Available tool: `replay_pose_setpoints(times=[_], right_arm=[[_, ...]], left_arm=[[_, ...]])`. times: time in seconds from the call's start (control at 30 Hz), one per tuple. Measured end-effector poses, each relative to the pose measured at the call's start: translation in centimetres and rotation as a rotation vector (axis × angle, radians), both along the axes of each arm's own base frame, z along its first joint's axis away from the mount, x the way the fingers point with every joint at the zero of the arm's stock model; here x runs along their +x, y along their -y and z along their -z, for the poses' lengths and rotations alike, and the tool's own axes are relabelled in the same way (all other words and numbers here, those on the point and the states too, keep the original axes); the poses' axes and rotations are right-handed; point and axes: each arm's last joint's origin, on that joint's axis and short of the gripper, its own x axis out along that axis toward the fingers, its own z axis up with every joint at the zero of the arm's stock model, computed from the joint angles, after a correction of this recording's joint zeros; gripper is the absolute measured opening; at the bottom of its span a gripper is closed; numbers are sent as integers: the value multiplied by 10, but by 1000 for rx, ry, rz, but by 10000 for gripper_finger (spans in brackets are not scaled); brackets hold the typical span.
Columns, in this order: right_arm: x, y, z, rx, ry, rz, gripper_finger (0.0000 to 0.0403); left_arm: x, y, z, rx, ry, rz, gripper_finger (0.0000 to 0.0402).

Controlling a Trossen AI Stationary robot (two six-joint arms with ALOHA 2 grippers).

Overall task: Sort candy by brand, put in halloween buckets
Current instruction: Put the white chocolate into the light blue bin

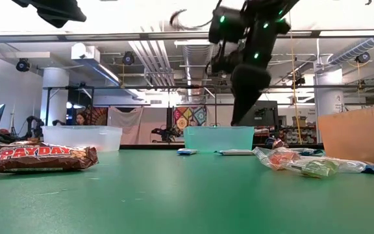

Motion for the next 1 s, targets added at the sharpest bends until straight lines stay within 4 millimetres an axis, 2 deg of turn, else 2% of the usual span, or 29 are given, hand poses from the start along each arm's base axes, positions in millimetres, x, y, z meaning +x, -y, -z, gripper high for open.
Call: replay_pose_setpoints(times=[0.17, 0.5, 1.0], right_arm=[[8, 18, 15, -5, -70, 0, 189], [17, 26, 41, -17, -197, -2, 189], [20, 30, 58, 44, -242, -11, 189]], left_arm=[[0, 0, 0, 4, 0, 2, 59], [0, 0, 0, 32, 3, 6, 59], [0, -1, 0, 54, 10, -14, 59]])
